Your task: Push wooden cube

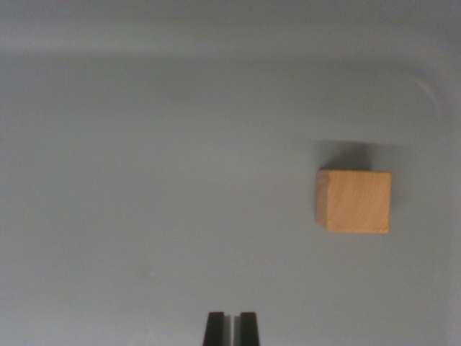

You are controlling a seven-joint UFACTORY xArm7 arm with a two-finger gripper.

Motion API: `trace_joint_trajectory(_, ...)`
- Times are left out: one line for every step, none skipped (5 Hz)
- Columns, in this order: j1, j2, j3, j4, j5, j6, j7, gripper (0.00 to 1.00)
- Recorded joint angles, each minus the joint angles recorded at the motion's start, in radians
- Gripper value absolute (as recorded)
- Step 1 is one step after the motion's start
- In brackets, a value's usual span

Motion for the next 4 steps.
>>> trace_joint_trajectory(-0.0107,0.025,-0.009,-0.028,0.0075,-0.049,-0.025,0.0)
trace_joint_trajectory(-0.0107,0.025,-0.009,-0.028,0.0075,-0.049,-0.025,0.0)
trace_joint_trajectory(-0.0211,0.048,-0.017,-0.055,0.0148,-0.096,-0.048,0.0)
trace_joint_trajectory(-0.0211,0.048,-0.017,-0.055,0.0148,-0.096,-0.048,0.0)
